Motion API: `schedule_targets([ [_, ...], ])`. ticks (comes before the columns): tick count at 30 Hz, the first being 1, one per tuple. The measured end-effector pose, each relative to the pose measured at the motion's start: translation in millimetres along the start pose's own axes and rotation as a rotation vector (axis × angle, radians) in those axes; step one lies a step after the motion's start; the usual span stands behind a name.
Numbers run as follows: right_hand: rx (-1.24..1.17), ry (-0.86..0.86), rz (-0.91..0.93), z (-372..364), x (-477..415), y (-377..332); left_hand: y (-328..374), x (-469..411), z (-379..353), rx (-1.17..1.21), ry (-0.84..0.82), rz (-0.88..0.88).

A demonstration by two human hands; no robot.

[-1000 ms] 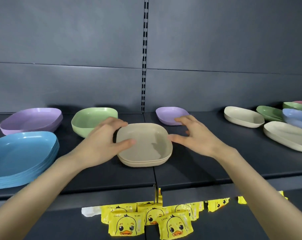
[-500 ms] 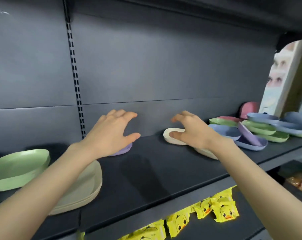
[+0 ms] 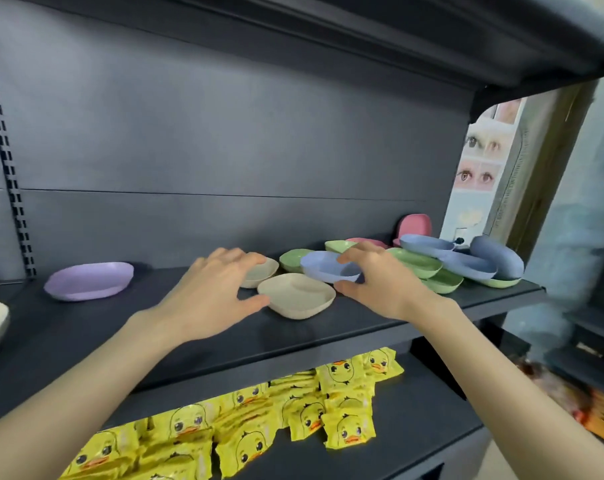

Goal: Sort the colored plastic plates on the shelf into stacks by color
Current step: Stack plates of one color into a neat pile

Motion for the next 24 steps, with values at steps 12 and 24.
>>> schedule_targets([
  [12,-0.083,-0.005,-0.072,-10.6,-21.6,138.4,57.2,-104.8,-80.0,0.033,-0.063,-0.019],
  [24,-0.136,-0.072,0.031,-73.5,-137.2,212.6,-7.5,-202.9,-170.3,0.031,-0.185,0.194],
])
Point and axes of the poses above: each hand's wrist, its own x-axis away from the middle knuckle, its own z-axis out of the back of the hand, y = z × x, the point moved 7 cm from there along -x, towards the middle knuckle, and after that the axes turned 3 degrees about x, right-handed, at the moved point
